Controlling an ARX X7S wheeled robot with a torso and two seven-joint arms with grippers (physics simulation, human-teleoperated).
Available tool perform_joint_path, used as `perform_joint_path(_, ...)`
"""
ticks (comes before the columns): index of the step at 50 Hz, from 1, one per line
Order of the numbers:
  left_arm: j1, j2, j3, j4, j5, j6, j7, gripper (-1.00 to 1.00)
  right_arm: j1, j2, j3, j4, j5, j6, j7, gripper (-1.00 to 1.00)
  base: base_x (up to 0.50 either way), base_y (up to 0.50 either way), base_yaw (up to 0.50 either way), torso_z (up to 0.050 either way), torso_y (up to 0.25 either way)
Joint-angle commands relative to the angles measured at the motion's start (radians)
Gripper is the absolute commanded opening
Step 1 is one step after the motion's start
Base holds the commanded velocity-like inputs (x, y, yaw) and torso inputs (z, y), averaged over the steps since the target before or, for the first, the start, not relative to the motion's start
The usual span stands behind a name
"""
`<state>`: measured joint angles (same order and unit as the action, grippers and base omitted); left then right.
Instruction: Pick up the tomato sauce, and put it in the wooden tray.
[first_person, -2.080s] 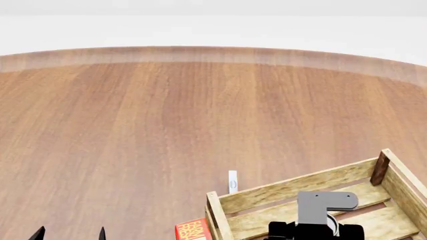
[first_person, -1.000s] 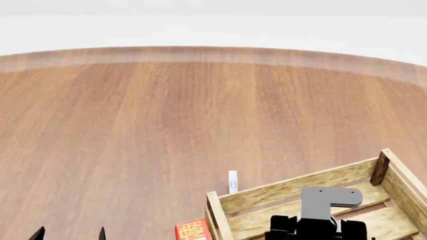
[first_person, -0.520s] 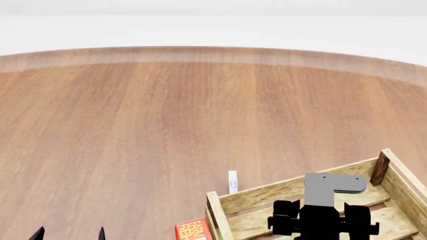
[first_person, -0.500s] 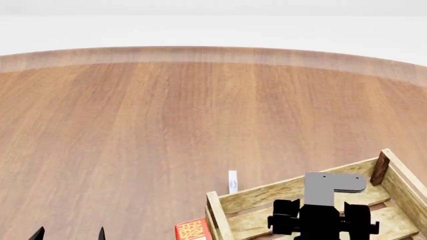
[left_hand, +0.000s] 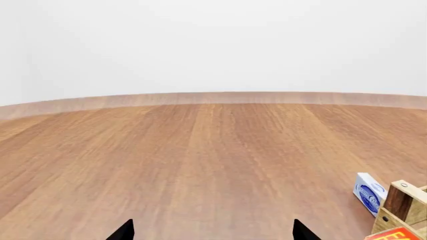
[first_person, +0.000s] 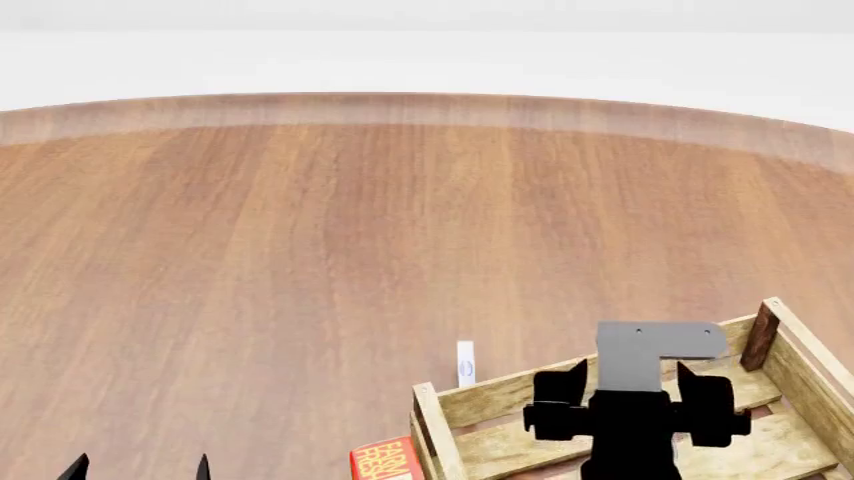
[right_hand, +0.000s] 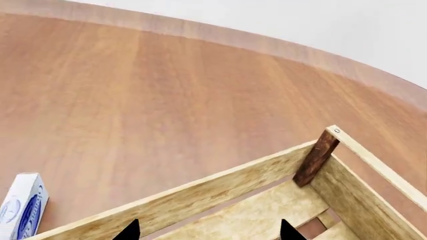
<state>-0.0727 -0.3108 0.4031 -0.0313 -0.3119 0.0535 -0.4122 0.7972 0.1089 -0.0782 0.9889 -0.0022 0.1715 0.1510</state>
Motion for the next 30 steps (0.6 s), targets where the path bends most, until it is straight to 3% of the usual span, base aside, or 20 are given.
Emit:
perform_joint_path(1, 0.001, -0.002, 0.003, 0.004, -0.001, -0.002, -0.004, 1.0, -0.133, 0.012, -0.007, -0.345, 0.006, 0.141, -0.007, 1.0, 0.0, 0.0, 0.0, 0.0, 0.0)
perform_joint_path(10, -0.002, -0.003, 0.004, 0.0, -0.003, 0.001, -0.004, 1.0, -0.292, 0.033, -0.022, -0.708, 0.007, 0.242, -0.01, 1.0, 0.0, 0.0, 0.0, 0.0, 0.0)
perform_joint_path(30, -0.001, -0.007, 0.008, 0.004, -0.006, 0.001, -0.008, 1.0, -0.497, 0.079, -0.018, -1.119, 0.031, 0.31, -0.015, 1.0, 0.0, 0.0, 0.0, 0.0, 0.0)
